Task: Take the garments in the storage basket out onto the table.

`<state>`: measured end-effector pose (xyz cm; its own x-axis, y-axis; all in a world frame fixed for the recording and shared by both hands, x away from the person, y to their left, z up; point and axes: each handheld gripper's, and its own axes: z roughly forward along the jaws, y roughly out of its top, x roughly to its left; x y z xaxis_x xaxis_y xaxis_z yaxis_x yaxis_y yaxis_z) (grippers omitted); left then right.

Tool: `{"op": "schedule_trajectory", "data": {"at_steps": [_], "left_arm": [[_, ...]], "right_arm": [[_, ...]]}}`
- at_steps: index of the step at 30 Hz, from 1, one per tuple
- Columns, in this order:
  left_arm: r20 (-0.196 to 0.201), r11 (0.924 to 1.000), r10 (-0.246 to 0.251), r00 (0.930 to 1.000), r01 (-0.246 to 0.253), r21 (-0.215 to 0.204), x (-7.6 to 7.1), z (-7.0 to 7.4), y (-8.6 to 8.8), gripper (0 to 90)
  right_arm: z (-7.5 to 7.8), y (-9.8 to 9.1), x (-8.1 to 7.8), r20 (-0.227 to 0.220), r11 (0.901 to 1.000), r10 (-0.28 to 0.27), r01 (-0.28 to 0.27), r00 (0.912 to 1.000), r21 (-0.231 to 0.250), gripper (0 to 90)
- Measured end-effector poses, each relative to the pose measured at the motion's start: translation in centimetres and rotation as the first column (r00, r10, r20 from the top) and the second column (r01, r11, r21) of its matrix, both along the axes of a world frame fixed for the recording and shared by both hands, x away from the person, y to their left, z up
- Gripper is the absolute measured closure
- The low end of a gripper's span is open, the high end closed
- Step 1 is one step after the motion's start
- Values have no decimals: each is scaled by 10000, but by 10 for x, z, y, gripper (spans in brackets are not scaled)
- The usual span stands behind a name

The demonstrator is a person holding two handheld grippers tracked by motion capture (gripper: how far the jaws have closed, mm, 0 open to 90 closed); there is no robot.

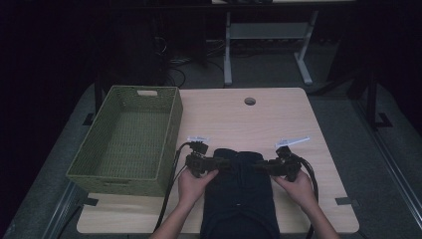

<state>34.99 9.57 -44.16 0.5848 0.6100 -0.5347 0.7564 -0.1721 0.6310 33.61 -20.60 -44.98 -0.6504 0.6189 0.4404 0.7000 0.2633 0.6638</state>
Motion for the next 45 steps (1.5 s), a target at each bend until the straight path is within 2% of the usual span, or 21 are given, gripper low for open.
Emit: {"op": "schedule_trajectory", "data": {"at_steps": [2, 4, 5, 6, 9, 14, 20, 22, 26, 33, 40, 45], "left_arm": [[73, 9999, 114, 9999, -114, -68, 3, 3, 1, 624], [104, 9995, 159, 9998, -156, -289, 5, 8, 3, 620], [186, 9992, 195, 9996, -188, -349, 5, 10, 4, 620], [283, 9994, 242, 9993, -234, -256, 5, 12, 4, 620], [233, 9994, 302, 9993, -298, -157, 7, 12, 5, 621], [85, 9947, 1015, 9948, -1016, 157, 19, 3, 12, 626], [-145, 9882, 1469, 9890, -1462, 455, 28, -10, 15, 625], [-230, 9888, 1420, 9896, -1407, 504, 29, -12, 16, 623], [-315, 9857, 1616, 9863, -1599, 527, 31, -16, 17, 611], [-464, 9838, 1676, 9848, -1640, 719, 31, -20, 23, 599], [-808, 9869, 1507, 9853, -1451, 711, 32, -26, 21, 583], [-974, 9891, 1398, 9854, -1343, 605, 33, -30, 19, 587]], "right_arm": [[4, -1, 6, -29, 9997, -167, 166, 9999, -158, 602], [5, -3, 9, -3, 9995, -300, 300, 9995, -74, 602], [5, -3, 12, -121, 9994, -290, 287, 9995, -192, 600], [4, -3, 14, -159, 9990, -314, 309, 9994, -316, 598], [2, -3, 16, -204, 9987, -323, 315, 9993, -390, 601], [1, -4, 24, -170, 9968, -540, 529, 9984, -605, 613], [-6, -12, 31, -383, 9937, -956, 931, 9947, -626, 604], [-8, -13, 32, -419, 9930, -1009, 980, 9940, -657, 601], [-13, -17, 36, -678, 9916, -1178, 1137, 9907, -616, 586], [-14, -19, 37, -781, 9907, -1264, 1219, 9889, -597, 583], [-19, -20, 41, -1170, 9909, -1314, 1269, 9844, -454, 576], [-22, -20, 43, -1509, 9926, -1212, 1179, 9811, -302, 618]]}}
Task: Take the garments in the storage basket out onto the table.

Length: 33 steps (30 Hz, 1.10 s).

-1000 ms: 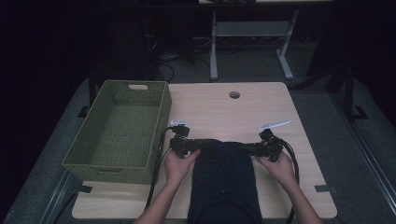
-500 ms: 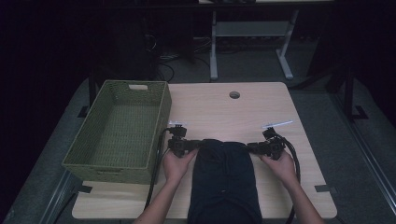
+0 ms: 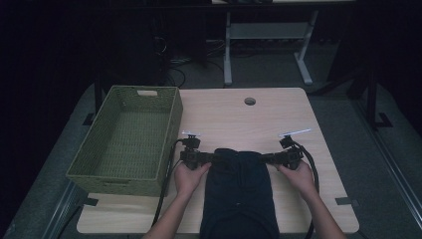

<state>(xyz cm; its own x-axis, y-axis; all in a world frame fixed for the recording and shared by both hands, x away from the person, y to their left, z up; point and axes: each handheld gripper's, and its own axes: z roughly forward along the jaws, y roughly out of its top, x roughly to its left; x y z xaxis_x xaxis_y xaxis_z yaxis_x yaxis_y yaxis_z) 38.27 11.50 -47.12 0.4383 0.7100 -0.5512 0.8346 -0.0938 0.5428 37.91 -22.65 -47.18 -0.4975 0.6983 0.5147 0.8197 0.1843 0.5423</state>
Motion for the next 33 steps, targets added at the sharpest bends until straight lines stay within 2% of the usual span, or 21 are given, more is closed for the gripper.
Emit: {"op": "schedule_trajectory", "data": {"at_steps": [4, 5, 6, 9, 10, 12, 13, 14, 15, 16, 18, 19, 20, 23, 25, 29, 31, 33], "left_arm": [[-89, 10000, -26, 10000, 25, -59, 1, -1, -3, 622], [-113, 10000, -17, 9999, 17, -17, 1, -1, -3, 675], [-103, 10000, -57, 9999, 57, 36, 2, -2, -3, 675], [-70, 10000, -51, 10000, 51, 56, 2, -2, -3, 795], [-103, 10000, -79, 9999, 79, -21, 3, -2, -2, 795], [-46, 9999, -78, 10000, 77, -127, 4, 0, -1, 812], [33, 9998, -75, 10000, 76, -187, 4, 1, -1, 812], [92, 9996, -42, 9999, 45, -264, 5, 3, -1, 814], [142, 9993, -7, 9999, 12, -382, 6, 5, -2, 815], [201, 9990, 5, 9998, 4, -446, 7, 7, -2, 816], [411, 9988, 51, 9991, -31, -495, 11, 14, -4, 816], [562, 9984, 22, 9984, 10, -562, 14, 20, -6, 817], [562, 9984, 22, 9984, 10, -562, 14, 20, -6, 817], [796, 9981, -27, 9968, 76, -608, 23, 31, -8, 822], [934, 9977, -21, 9956, 84, -671, 27, 38, -9, 822], [1339, 9958, 12, 9910, 110, -906, 39, 58, -9, 825], [1508, 9956, -52, 9886, 193, -920, 44, 69, -10, 825], [1713, 9951, -76, 9852, 243, -954, 49, 80, -11, 825]], "right_arm": [[-1, 1, 2, -87, 10000, 39, -39, 10000, 64, 659], [-2, 1, 3, -216, 9998, 35, -31, 9998, 173, 714], [-2, 1, 3, -216, 9998, 35, -31, 9998, 173, 714], [-2, 0, 5, -308, 9992, 208, -197, 9993, 352, 783], [-2, 0, 5, -308, 9992, 208, -197, 9993, 352, 783], [7, 0, 8, -306, 9991, 363, -356, 9989, 248, 791], [7, 0, 8, -306, 9991, 363, -356, 9989, 248, 791], [12, 0, 9, -137, 9987, 350, -344, 9993, 370, 793], [16, 0, 11, -185, 9987, 401, -395, 9990, 311, 793], [22, 0, 14, -29, 9990, 395, -394, 9992, 202, 793], [25, -1, 15, -14, 9990, 350, -349, 9994, 271, 793], [32, -2, 20, 92, 9993, 330, -332, 9994, 188, 793], [32, -2, 20, 92, 9993, 330, -332, 9994, 188, 793], [45, -7, 28, 328, 9994, 218, -227, 9992, 269, 793], [48, -8, 30, 356, 9993, 222, -232, 9991, 277, 793], [65, -13, 38, 657, 9990, 95, -124, 9978, 439, 793], [82, -17, 45, 1013, 9978, -43, -25, 9948, 662, 793], [86, -18, 47, 1082, 9978, -44, -28, 9941, 667, 793]]}}
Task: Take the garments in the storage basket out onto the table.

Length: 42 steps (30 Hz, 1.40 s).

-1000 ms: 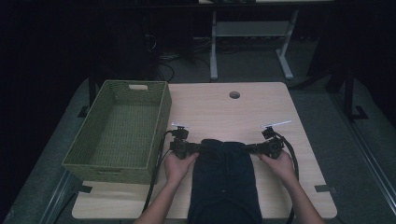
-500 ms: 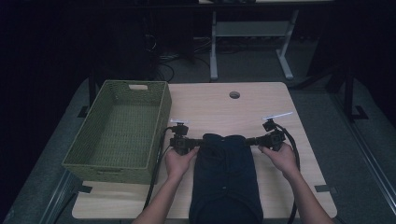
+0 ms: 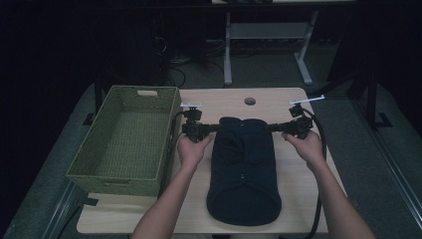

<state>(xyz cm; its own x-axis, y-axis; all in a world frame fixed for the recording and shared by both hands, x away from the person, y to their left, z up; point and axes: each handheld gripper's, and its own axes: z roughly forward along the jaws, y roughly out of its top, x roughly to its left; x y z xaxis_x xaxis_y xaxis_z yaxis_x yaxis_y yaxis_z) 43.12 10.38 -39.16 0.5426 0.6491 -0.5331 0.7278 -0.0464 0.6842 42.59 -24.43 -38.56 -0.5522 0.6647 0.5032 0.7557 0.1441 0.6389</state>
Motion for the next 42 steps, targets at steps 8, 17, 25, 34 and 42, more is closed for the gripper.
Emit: {"op": "schedule_trajectory", "data": {"at_steps": [8, 17, 25, 34, 42], "left_arm": [[696, 9997, -259, 9972, 259, 0, -1, 25, 0, 824], [760, 9988, -464, 9960, 472, -94, -30, -1, 6, 820], [1242, 9964, -842, 9887, 844, 37, -65, -9, 10, 819], [1270, 9906, -1365, 9825, 1364, 95, -98, -19, 13, 818], [943, 9844, -1750, 9800, 1724, 348, -120, -31, 20, 818]], "right_arm": [[25, -3, -6, 852, 10000, -18, 10, 9964, 93, 790], [4, 3, -28, 1034, 9997, 247, -236, 9943, -115, 784], [-1, 5, -62, 1374, 9977, 655, -624, 9883, -269, 779], [-18, 3, -101, 1375, 9921, 1241, -1252, 9827, -7, 779], [-30, 6, -121, 1207, 9859, 1645, -1671, 9790, 111, 781]]}}
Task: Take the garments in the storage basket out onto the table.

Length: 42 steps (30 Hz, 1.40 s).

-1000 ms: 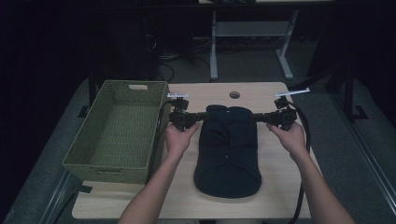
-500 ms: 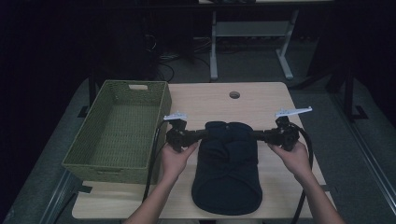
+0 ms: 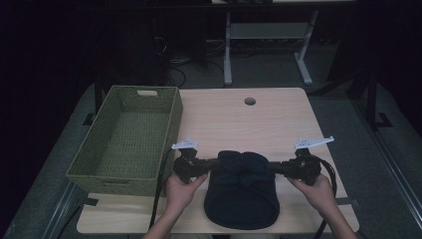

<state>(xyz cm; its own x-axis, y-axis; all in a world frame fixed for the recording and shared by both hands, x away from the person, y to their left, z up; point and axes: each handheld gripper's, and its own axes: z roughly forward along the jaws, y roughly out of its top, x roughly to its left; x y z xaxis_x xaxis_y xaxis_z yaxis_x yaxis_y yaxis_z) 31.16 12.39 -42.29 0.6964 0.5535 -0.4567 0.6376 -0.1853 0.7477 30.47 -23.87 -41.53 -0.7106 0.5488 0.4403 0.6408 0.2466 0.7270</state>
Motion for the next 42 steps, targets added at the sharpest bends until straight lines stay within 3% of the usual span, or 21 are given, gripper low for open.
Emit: {"op": "schedule_trajectory", "data": {"at_steps": [11, 15, 18, 20, 23, 24, 26, 28, 29, 34, 39, 42], "left_arm": [[-331, 9981, -555, 9979, 563, 254, -23, -15, 4, 814], [-347, 9977, -634, 9974, 642, 227, -24, -18, 6, 814], [-296, 9974, -664, 9974, 671, 254, -26, -19, 6, 814], [-245, 9969, -728, 9970, 735, 282, -27, -19, 5, 813], [-319, 9963, -827, 9961, 834, 215, -29, -21, 5, 813], [-322, 9961, -848, 9959, 855, 207, -29, -22, 6, 813], [-331, 9955, -926, 9951, 933, 191, -30, -24, 7, 812], [-427, 9957, -916, 9949, 922, 123, -30, -24, 7, 811], [-454, 9958, -909, 9948, 913, 69, -30, -24, 8, 804], [-546, 9948, -1013, 9934, 1007, -136, -33, -18, 12, 770], [-780, 9897, -1414, 9869, 1391, -343, -37, -9, 14, 706], [-791, 9877, -1497, 9856, 1455, -573, -40, -4, 17, 702]], "right_arm": [[-21, -1, -26, -576, 9984, 573, -573, 9967, 13, 763], [-15, -6, -23, -631, 9975, 617, -594, 9961, 380, 699], [-4, -13, -8, -612, 9948, 407, -347, 9973, 962, 706], [-3, -14, -5, -615, 9940, 376, -310, 9974, 1046, 714], [-1, -12, 7, -726, 9963, 172, -111, 9972, 848, 757], [-4, -6, 15, -872, 9985, 114, -67, 9961, 540, 782], [-5, -4, 18, -1002, 9990, 115, -71, 9949, 442, 787], [-10, 3, 23, -1254, 9989, 240, -186, 9918, 441, 788], [-14, 10, 26, -1395, 9981, 572, -533, 9886, 314, 789], [-18, 16, 20, -1604, 9950, 987, -944, 9821, 339, 800], [-18, 21, 9, -1611, 9915, 1298, -1263, 9784, 315, 800], [-25, 25, 2, -1744, 9875, 1552, -1573, 9724, 15, 799]]}}
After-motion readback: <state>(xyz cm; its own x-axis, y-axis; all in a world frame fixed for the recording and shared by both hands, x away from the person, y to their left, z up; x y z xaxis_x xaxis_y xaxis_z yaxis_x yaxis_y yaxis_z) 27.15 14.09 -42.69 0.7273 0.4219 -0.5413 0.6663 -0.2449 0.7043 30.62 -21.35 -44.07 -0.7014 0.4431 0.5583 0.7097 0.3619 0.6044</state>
